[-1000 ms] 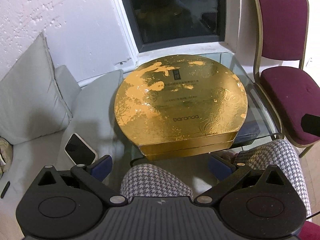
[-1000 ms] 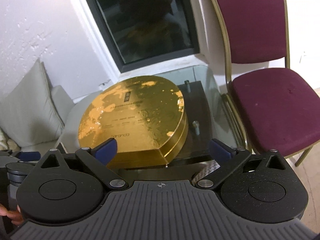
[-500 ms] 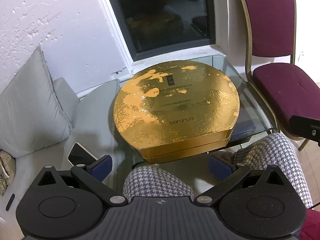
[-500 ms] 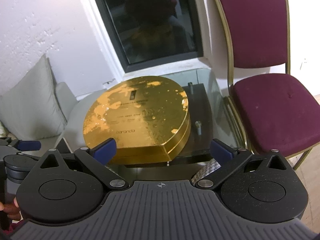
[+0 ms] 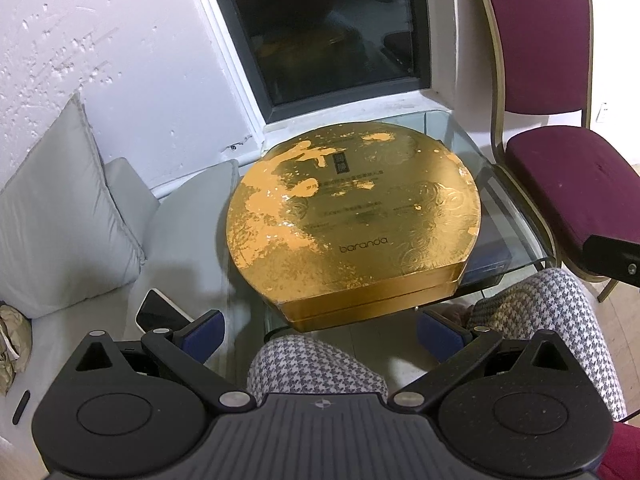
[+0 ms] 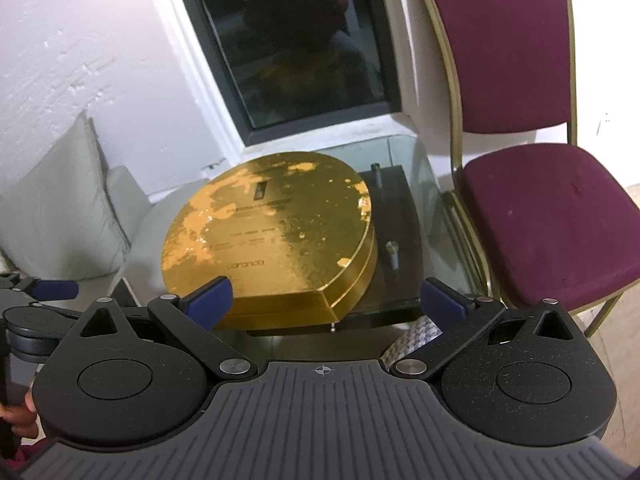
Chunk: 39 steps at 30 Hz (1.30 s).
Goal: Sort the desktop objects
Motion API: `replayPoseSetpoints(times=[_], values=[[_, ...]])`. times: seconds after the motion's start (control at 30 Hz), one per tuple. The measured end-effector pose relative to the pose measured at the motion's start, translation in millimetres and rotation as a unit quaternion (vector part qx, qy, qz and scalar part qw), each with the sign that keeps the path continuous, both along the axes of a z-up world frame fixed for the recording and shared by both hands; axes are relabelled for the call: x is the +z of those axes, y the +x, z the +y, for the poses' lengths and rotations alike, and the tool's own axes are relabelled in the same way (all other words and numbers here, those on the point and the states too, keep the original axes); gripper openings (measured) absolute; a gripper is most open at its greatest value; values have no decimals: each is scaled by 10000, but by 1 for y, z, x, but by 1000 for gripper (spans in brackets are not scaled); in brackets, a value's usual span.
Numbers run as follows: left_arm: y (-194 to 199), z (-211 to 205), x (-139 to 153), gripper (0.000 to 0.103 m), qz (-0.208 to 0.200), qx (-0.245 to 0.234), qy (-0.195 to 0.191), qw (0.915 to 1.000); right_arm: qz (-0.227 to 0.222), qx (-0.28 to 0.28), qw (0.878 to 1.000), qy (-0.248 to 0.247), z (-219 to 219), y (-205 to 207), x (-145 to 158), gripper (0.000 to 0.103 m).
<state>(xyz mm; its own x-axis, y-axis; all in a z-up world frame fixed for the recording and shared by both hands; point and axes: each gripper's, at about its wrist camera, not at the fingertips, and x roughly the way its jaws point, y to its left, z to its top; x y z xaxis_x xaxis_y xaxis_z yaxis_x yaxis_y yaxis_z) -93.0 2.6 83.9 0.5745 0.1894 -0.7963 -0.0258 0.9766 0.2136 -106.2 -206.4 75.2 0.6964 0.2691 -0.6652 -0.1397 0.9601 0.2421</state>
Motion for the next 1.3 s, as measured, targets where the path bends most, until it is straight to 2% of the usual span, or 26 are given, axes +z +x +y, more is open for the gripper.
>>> replayPoseSetpoints(times=[0.47, 0.7, 0.9, 1.1, 1.3], values=[[27, -2, -20, 102, 177, -57, -170, 9997, 319, -68, 9994, -76, -7, 35, -12, 103], [52, -1, -35, 102, 300, 104, -362, 9988, 539, -189, 9982, -199, -18, 64, -19, 103], [66, 2, -47, 102, 489, 354, -594, 9964, 749, 112, 9962, -434, -10, 83, -30, 103], [74, 4, -58, 102, 625, 445, -613, 9952, 897, 207, 9950, -398, -6, 99, -40, 103], [81, 3, -61, 102, 655, 365, -562, 9956, 966, 78, 9946, -371, -7, 109, -48, 103]])
